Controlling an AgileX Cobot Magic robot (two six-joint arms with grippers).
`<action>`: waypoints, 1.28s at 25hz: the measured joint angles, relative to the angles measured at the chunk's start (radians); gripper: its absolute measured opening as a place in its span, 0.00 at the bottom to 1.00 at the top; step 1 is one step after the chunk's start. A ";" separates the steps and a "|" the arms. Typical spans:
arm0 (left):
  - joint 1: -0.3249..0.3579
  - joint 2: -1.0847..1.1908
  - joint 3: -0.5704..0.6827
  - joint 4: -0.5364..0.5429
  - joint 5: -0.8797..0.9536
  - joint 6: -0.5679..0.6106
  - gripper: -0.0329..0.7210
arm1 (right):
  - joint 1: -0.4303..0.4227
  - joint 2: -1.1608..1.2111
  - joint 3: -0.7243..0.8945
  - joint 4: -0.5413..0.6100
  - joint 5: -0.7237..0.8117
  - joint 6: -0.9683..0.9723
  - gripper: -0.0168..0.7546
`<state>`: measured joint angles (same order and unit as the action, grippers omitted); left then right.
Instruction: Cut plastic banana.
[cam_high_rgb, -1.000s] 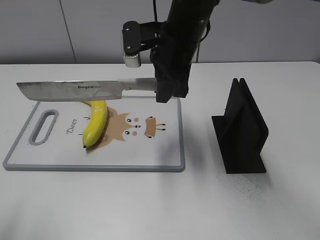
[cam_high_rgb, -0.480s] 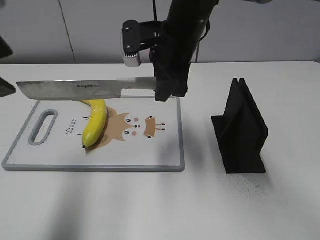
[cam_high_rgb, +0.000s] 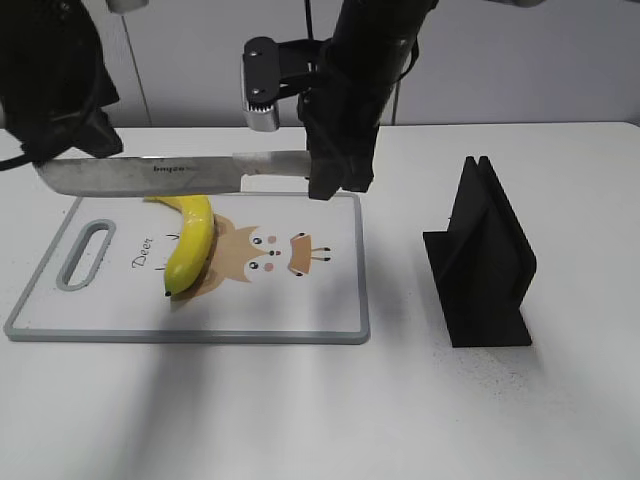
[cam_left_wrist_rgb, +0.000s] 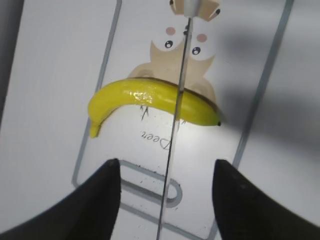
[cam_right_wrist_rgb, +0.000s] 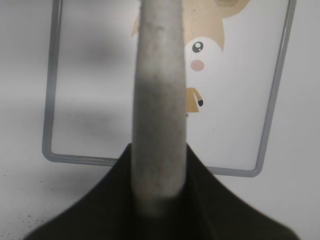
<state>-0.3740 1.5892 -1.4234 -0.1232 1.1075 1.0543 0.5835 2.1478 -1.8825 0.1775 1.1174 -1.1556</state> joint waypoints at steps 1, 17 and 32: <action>0.020 0.028 -0.026 -0.033 0.022 0.015 0.78 | 0.000 0.000 0.000 0.000 0.000 0.000 0.25; 0.171 0.166 -0.105 -0.231 0.098 0.162 0.63 | -0.020 0.000 0.000 -0.036 -0.054 -0.062 0.25; 0.171 0.215 -0.106 -0.231 0.038 0.188 0.63 | -0.027 0.003 0.000 -0.031 -0.111 -0.096 0.25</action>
<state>-0.2030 1.8045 -1.5292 -0.3539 1.1459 1.2421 0.5567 2.1510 -1.8825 0.1462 1.0068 -1.2514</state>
